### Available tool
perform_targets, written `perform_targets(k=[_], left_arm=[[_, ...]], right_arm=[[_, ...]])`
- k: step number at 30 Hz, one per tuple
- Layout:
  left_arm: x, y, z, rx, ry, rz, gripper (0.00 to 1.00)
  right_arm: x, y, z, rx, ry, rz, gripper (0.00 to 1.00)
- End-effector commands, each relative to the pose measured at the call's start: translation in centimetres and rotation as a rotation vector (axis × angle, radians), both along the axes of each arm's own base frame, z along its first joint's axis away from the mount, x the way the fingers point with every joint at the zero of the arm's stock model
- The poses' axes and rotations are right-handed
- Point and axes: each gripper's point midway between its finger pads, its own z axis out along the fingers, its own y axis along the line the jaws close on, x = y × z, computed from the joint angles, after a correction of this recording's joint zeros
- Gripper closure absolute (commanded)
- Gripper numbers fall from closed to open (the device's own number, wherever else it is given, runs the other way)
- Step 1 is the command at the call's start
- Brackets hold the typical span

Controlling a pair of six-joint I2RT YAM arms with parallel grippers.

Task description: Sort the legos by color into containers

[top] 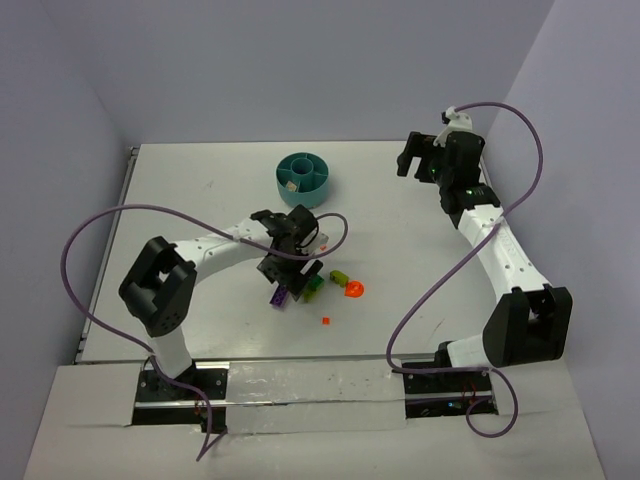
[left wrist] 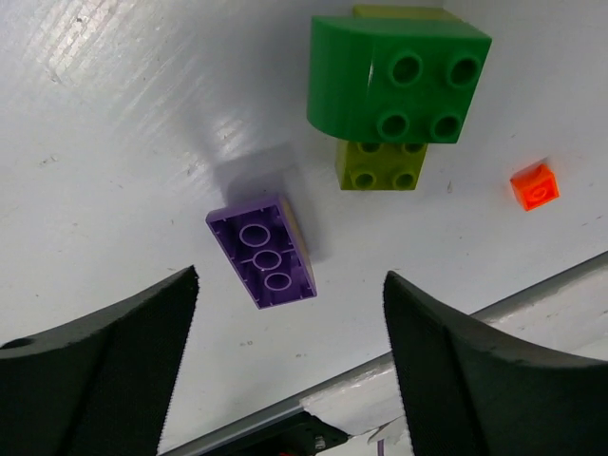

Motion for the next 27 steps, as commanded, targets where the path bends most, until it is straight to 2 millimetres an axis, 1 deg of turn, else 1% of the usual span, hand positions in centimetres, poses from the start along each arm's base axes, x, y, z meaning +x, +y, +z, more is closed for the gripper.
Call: perform_targets(k=[1,2,5,8,11,15,19,21,23,27], left_arm=[[0.4,0.0,-0.1,0.026,0.007,0.036,0.18],[0.3,0.1,-0.5,0.028,0.026,0.039,0.20],[0.2,0.1,-1.2,0.041,0.044,0.042,0.23],[0.4,0.2,-1.9,0.055,0.066,0.055,0.24],[1.1,0.9,-2.4,0.071,0.067,0.084,0.25],[2.2,1.2,-2.8,0.078,0.078,0.117,0.28],[2.6,0.8,-3.0,0.068,0.103,0.118,0.33],[2.7,0.3,-2.9,0.058,0.117,0.111,0.37],[3.1,-0.1,-2.7,0.054,0.121,0.103,0.44],[3.3,0.1,-2.4,0.075,0.136,0.094,0.57]], right_arm=[[-0.5,0.0,1.9,0.008,-0.056,0.014,0.00],[-0.5,0.0,1.9,0.007,-0.056,0.013,0.00],[-0.4,-0.2,2.0,0.006,-0.057,0.012,0.00],[-0.3,-0.5,2.1,0.005,-0.059,0.002,0.00],[-0.4,-0.6,2.1,0.008,-0.058,0.003,0.00],[-0.5,-0.6,1.9,0.009,-0.055,0.006,0.00],[-0.5,-0.6,1.7,0.006,-0.049,0.010,0.00],[-0.5,-0.5,1.7,0.007,-0.051,0.013,0.00],[-0.4,-0.5,1.7,0.004,-0.052,0.015,0.00],[-0.4,-0.6,1.9,-0.007,-0.055,0.013,0.00]])
